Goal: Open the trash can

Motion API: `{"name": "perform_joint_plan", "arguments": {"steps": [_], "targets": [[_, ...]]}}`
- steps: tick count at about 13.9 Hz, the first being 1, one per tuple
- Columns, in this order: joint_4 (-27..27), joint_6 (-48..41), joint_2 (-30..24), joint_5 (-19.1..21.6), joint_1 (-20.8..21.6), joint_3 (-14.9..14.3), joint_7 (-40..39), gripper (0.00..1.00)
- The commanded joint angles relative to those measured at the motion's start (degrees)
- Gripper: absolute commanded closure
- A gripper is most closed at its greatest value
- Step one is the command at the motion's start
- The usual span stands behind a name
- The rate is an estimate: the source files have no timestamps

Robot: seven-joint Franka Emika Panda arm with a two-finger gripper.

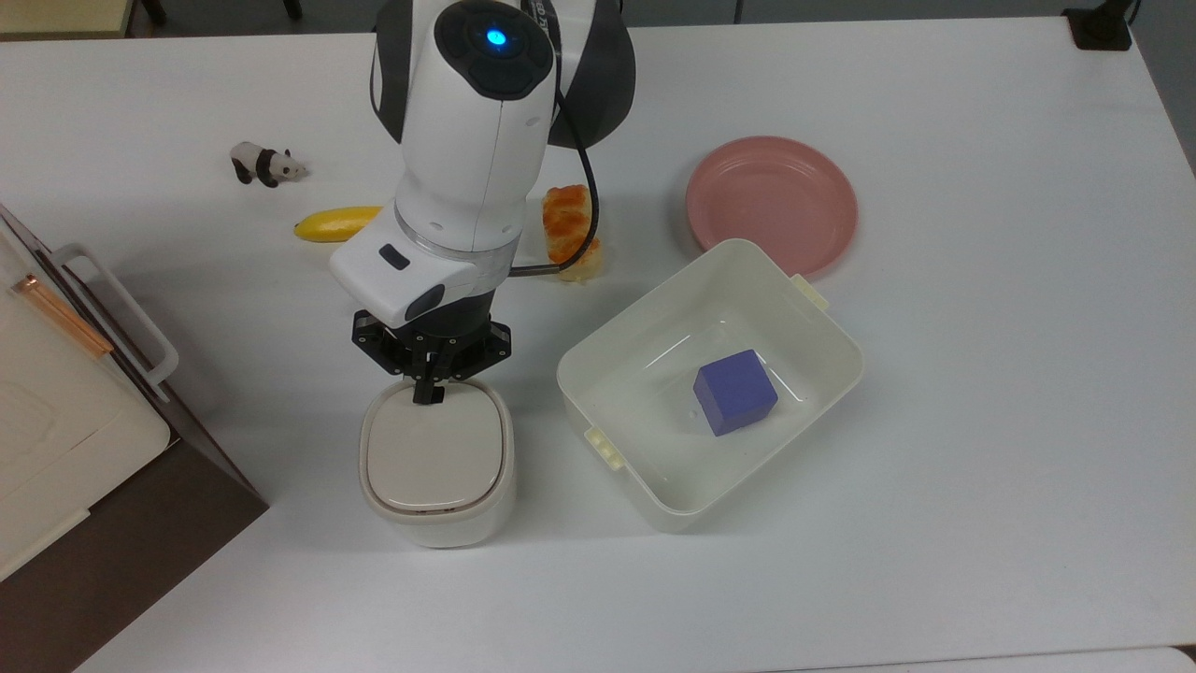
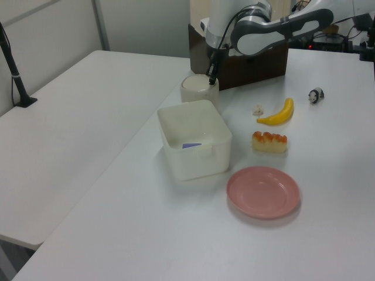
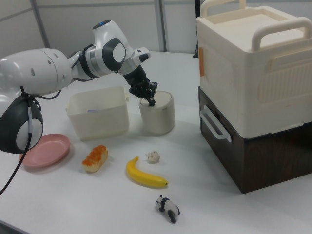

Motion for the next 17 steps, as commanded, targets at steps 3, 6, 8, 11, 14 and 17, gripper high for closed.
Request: {"name": "perform_joint_plan", "arguments": {"steps": [3, 6, 8, 11, 14, 17], "targets": [[-2.0, 1.6, -0.3, -1.0, 0.5, -0.5, 2.0, 1.0], [0.5, 1.2, -1.7, 1.7, -0.2, -0.4, 5.0, 1.0], [1.3, 0.0, -5.0, 9.4, -2.2, -0.2, 5.5, 1.0], [1.4, -11.4, -11.0, 20.6, -5.9, 0.1, 1.6, 1.0], [6.2, -23.2, -13.5, 28.4, -7.6, 0.0, -4.1, 1.0], [8.5, -29.6, -14.4, 28.9, -7.6, 0.2, -5.4, 1.0]]}}
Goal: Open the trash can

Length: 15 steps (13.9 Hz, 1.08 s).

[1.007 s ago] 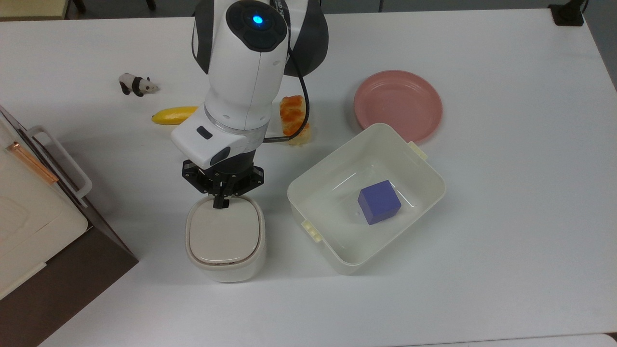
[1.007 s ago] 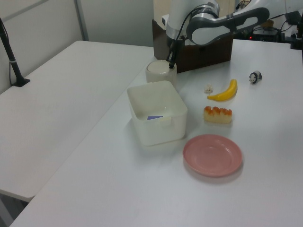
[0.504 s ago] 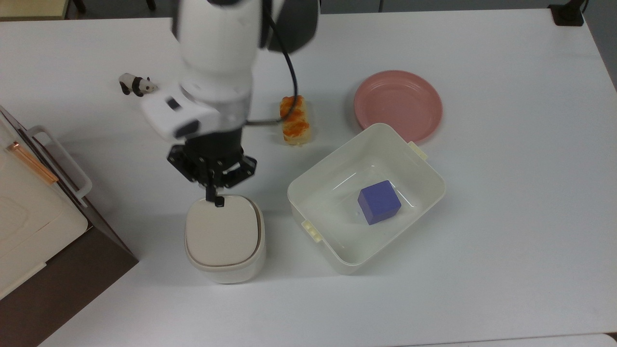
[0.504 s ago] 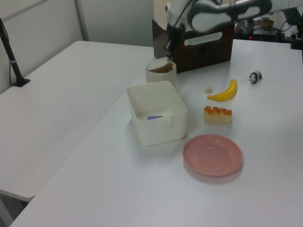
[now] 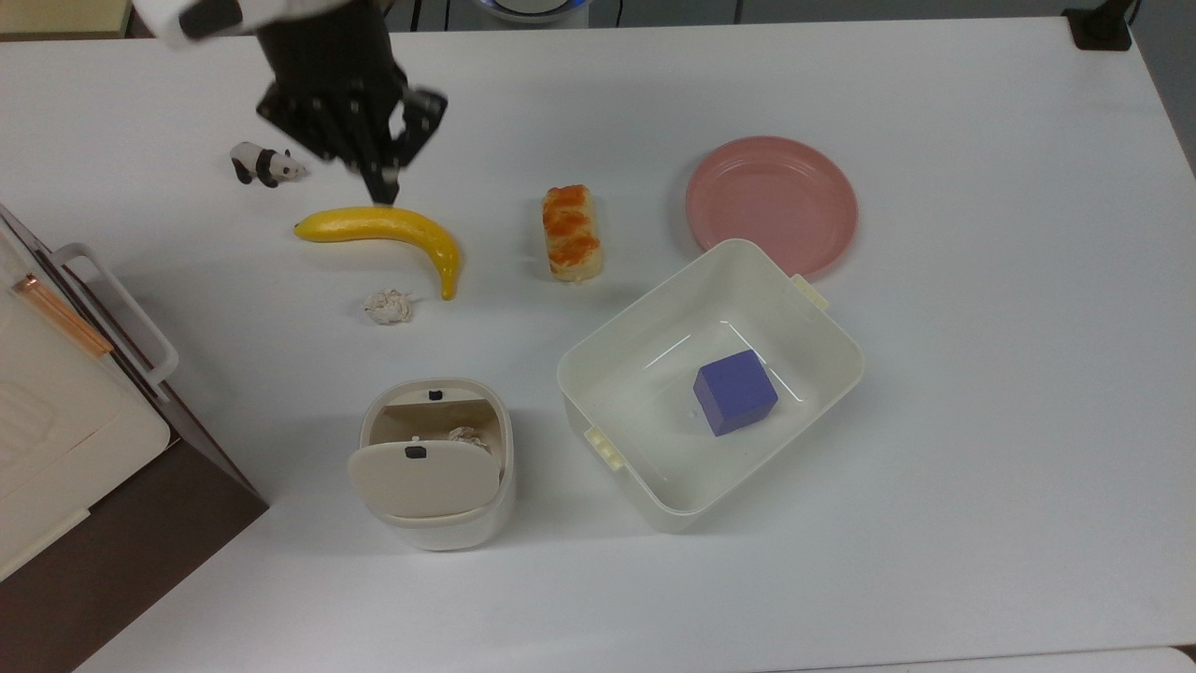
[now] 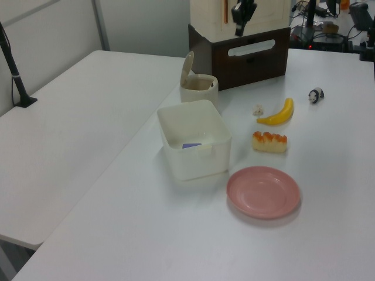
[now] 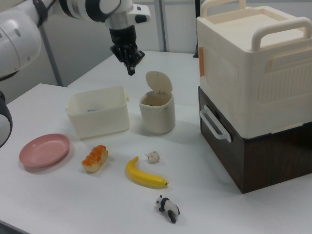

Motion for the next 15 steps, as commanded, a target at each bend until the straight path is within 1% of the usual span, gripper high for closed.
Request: {"name": "perform_joint_plan", "arguments": {"steps": [1, 6, 7, 8, 9, 10, 15], "targets": [[1.0, -5.8, -1.4, 1.6, 0.1, 0.3, -2.2, 1.0], [1.0, -11.3, -2.2, 1.5, 0.1, 0.3, -2.8, 1.0], [0.9, -11.3, -2.1, 1.1, 0.1, 0.3, -3.1, 0.96], [0.7, -11.3, -2.1, 1.1, -0.2, 0.2, -3.6, 0.81], [0.7, -11.4, -2.0, 0.8, -0.5, 0.1, -4.4, 0.5], [0.6, -11.3, -2.0, 0.5, -0.7, 0.1, -4.7, 0.0], [0.6, -10.7, -1.6, -2.6, -0.7, 0.0, -5.7, 0.0]]}}
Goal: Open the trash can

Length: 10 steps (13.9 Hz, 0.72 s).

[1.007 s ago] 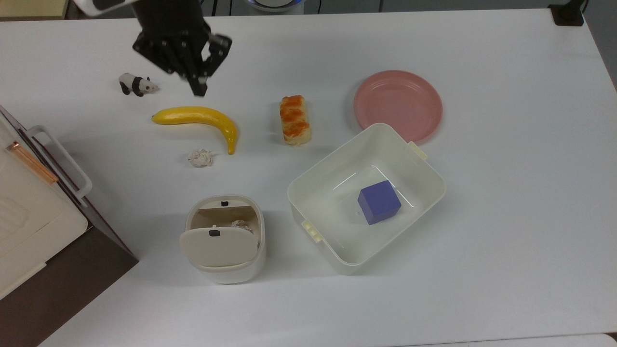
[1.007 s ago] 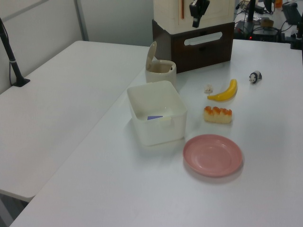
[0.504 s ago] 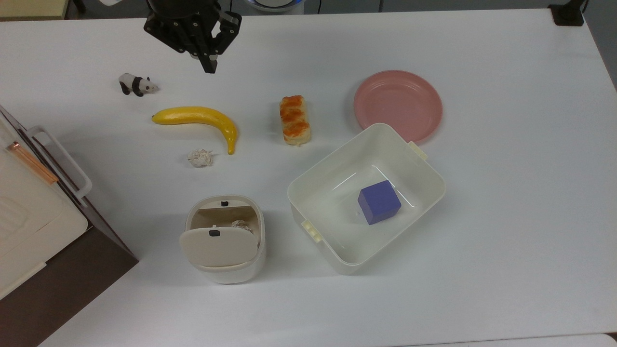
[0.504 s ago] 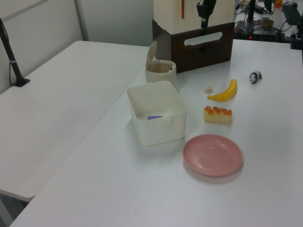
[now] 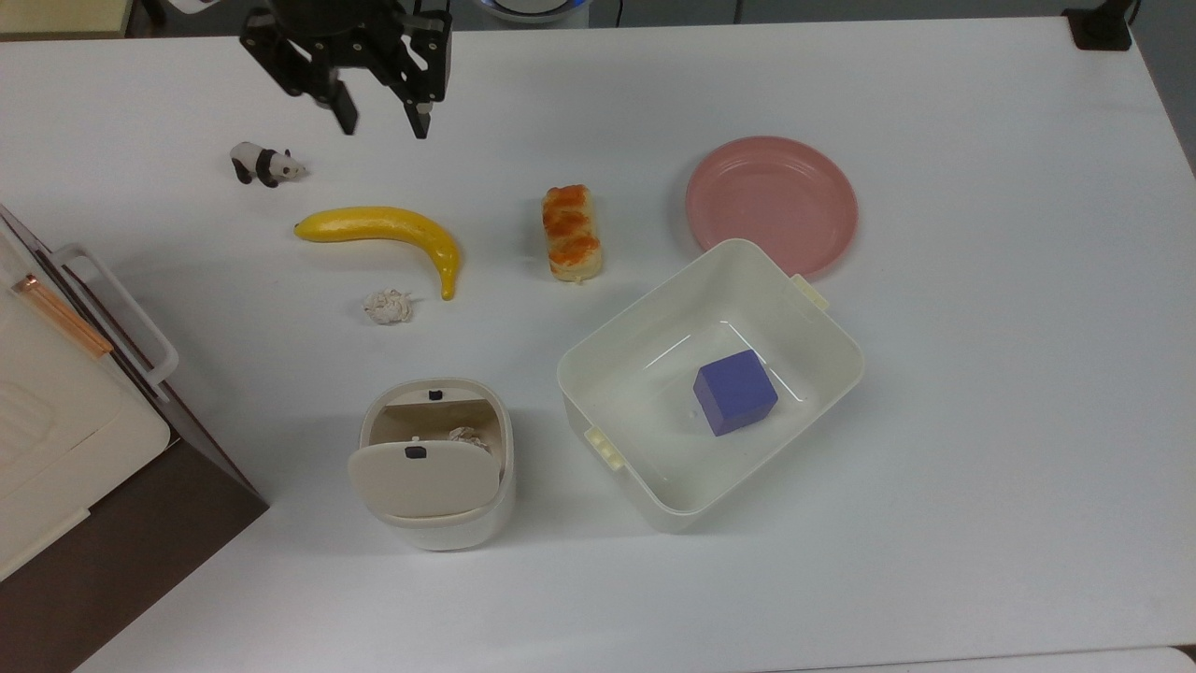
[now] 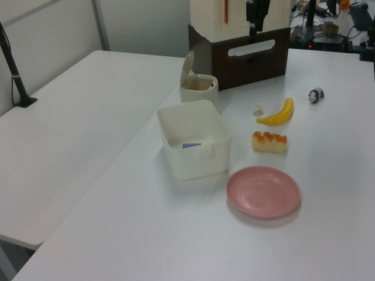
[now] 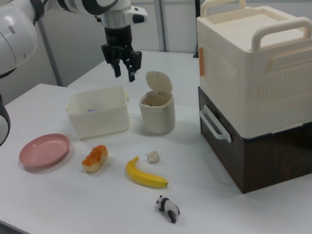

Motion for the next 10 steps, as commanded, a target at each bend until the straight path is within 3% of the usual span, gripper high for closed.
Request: {"name": "perform_joint_plan", "arguments": {"steps": [1, 10], "targets": [[-0.8, -0.6, -0.7, -2.2, 0.1, -0.5, -2.3, 0.0], [-0.6, -0.6, -0.6, -2.0, 0.1, -0.2, -1.6, 0.0]]}}
